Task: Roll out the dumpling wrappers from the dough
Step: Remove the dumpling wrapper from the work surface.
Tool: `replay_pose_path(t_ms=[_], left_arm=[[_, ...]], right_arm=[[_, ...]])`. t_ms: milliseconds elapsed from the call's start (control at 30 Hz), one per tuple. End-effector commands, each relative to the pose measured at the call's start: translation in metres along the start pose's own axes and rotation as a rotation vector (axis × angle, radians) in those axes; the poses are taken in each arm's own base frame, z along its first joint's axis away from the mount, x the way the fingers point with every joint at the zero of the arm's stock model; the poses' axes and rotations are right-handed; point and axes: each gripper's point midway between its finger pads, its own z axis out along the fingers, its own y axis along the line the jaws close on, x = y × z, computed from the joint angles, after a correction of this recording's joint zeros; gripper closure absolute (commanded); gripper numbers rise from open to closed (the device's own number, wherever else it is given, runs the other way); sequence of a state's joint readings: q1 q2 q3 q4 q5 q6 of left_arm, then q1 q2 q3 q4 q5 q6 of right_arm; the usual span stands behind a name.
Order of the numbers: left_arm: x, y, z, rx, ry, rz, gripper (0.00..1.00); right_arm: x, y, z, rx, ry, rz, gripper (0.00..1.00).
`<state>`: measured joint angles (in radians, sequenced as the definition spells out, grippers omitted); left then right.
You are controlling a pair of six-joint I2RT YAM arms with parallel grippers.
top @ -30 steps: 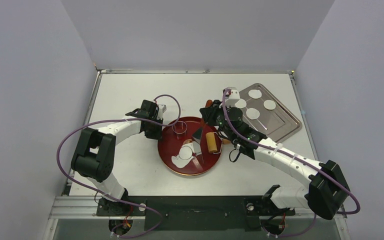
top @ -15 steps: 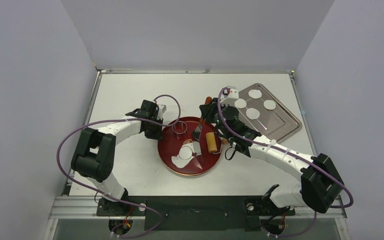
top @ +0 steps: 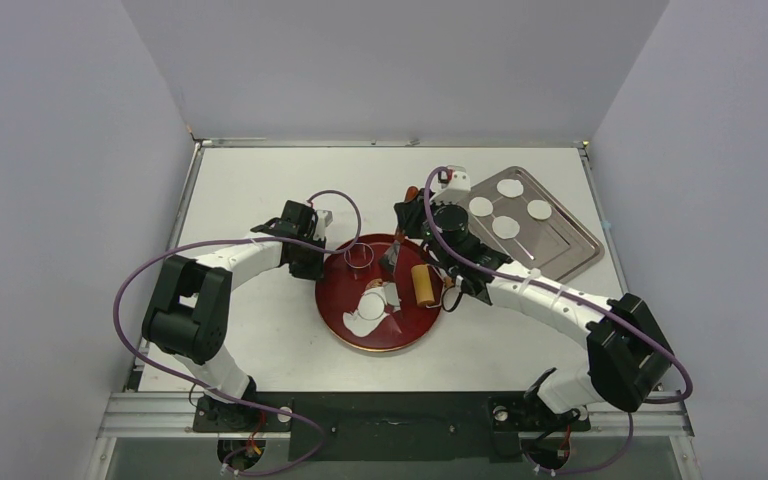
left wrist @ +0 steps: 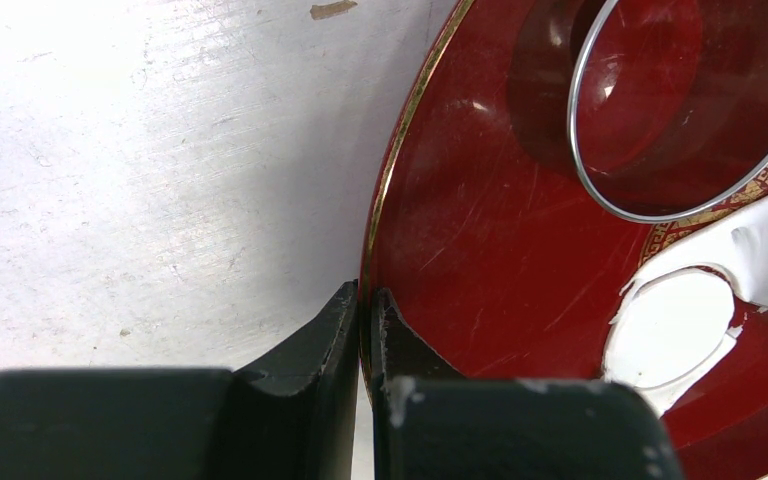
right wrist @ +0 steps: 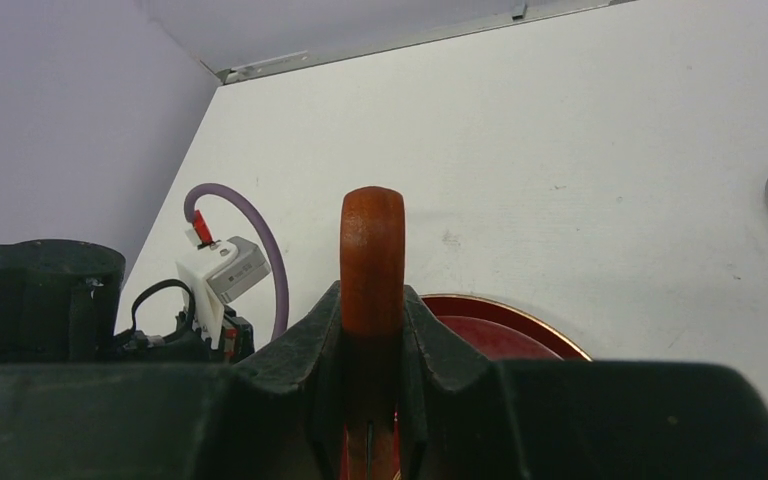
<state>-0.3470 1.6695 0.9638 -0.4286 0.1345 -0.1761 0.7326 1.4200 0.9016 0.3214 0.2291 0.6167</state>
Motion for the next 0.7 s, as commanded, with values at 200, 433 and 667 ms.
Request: replay_pose_path(t_ms=[200, 433, 667], left_arm=[[-0.014, -0.001, -0.01, 0.003, -0.063, 0.039, 1.0], [-0.015, -0.001, -0.011, 0.002, -0.065, 0.039, 1.0], [-0.015, -0.001, -0.009, 0.004, -0.064, 0.037, 1.0]], right_arm=[[-0.054, 0.018, 0.012, -0.029, -0.147, 0.028, 1.0], [-0.052, 0.02, 0.015, -0.034, -0.126, 0.005, 1.0], [-0.074, 0.039, -0.002, -0.102, -0.126, -0.005, 1.0]])
